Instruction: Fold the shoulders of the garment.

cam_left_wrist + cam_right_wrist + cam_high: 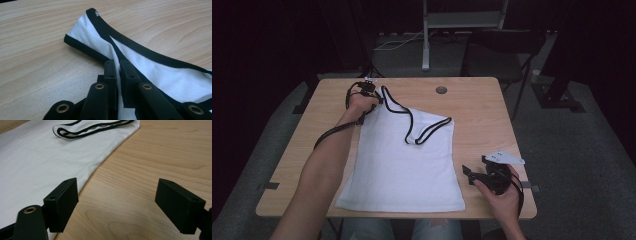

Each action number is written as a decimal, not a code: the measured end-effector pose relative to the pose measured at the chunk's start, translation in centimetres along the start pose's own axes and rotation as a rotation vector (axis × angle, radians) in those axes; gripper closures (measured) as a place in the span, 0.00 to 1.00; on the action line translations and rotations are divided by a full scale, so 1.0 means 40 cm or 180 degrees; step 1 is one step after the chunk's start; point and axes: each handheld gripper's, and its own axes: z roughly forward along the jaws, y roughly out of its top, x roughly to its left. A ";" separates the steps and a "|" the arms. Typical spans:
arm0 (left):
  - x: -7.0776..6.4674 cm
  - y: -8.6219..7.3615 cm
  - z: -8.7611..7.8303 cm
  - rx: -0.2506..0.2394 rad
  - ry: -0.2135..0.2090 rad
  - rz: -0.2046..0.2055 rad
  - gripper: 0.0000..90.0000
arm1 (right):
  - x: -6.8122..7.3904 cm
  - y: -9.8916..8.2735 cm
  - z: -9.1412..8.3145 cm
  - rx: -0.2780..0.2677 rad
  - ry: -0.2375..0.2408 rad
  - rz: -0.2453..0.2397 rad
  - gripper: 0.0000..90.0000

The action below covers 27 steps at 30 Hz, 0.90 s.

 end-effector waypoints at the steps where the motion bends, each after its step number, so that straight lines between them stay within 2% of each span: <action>1: 0.000 0.000 -0.001 -0.0002 -0.0018 -0.0018 0.96 | 0.000 0.000 0.000 -0.0002 -0.0001 0.0000 0.20; 3: 0.002 -0.003 -0.005 -0.0068 -0.0064 -0.0119 0.96 | 0.000 0.000 0.000 -0.0003 0.0002 0.0004 0.20; 12: -0.004 -0.003 -0.063 -0.0243 -0.0113 -0.0004 0.96 | 0.000 0.000 0.000 -0.0002 0.0003 -0.0002 0.20; 17: -0.022 -0.018 -0.089 -0.0385 -0.0145 0.0097 0.96 | 0.001 0.000 0.000 0.0000 -0.0005 -0.0009 0.20; 20: -0.033 -0.027 -0.104 -0.0472 -0.0167 0.0116 0.96 | 0.002 0.000 0.001 0.0010 -0.0015 -0.0023 0.20; 27: -0.057 -0.044 -0.134 -0.0594 -0.0166 0.0261 0.96 | 0.004 0.001 0.002 0.0024 -0.0025 -0.0039 0.20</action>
